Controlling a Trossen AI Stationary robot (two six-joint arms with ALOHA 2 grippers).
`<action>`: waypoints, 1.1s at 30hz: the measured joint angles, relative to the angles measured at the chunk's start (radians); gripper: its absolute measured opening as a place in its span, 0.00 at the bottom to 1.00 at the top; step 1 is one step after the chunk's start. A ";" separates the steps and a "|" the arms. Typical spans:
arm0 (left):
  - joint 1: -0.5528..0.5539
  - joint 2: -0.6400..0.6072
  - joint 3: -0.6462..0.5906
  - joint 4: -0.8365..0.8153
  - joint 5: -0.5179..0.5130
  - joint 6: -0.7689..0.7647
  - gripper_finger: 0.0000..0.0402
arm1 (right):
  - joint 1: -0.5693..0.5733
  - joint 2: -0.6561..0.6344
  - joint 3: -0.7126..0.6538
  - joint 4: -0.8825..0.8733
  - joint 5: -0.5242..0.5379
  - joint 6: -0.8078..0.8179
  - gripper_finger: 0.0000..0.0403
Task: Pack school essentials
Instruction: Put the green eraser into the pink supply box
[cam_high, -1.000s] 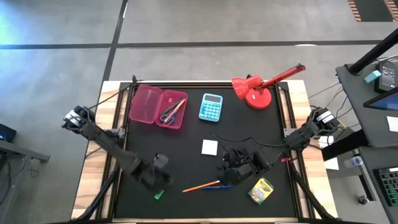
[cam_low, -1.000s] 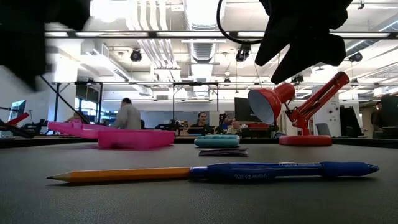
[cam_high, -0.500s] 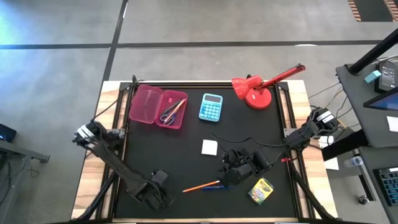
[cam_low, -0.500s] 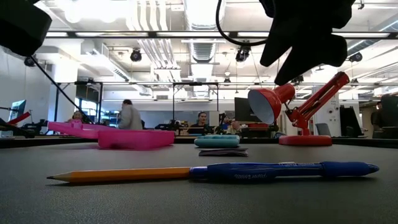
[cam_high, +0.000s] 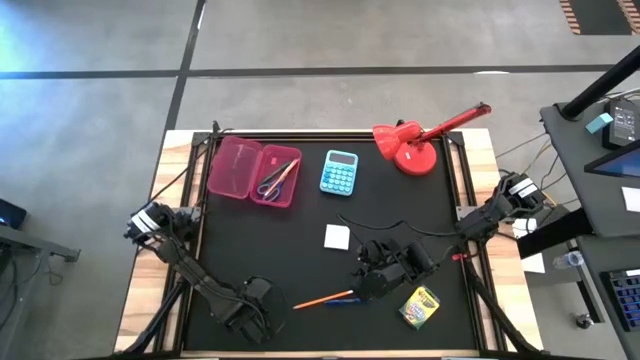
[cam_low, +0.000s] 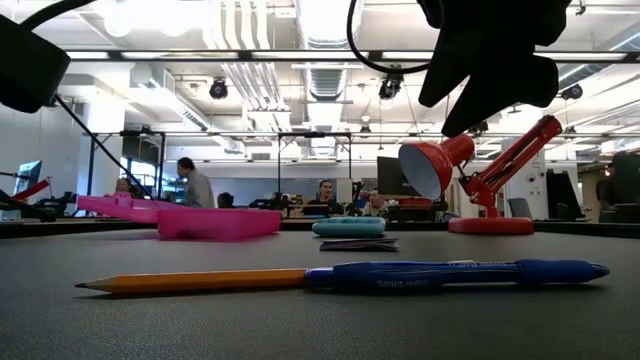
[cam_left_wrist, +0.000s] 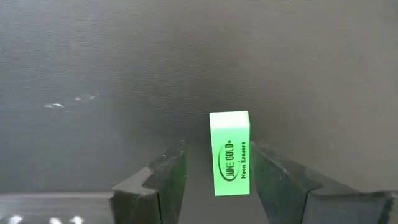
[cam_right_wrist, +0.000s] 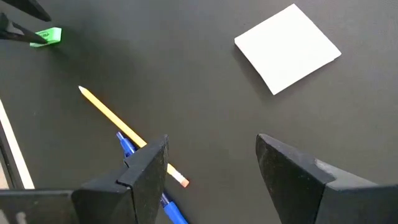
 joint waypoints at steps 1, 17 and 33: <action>0.000 0.000 0.000 0.002 0.001 0.000 0.39 | 0.000 0.000 0.000 0.000 0.000 0.000 0.57; -0.013 0.021 -0.001 0.048 0.034 -0.027 0.22 | 0.000 0.000 0.000 0.000 0.000 -0.037 0.57; -0.014 0.064 0.000 0.054 0.055 -0.026 0.14 | 0.000 0.000 0.000 0.000 -0.004 -0.032 0.57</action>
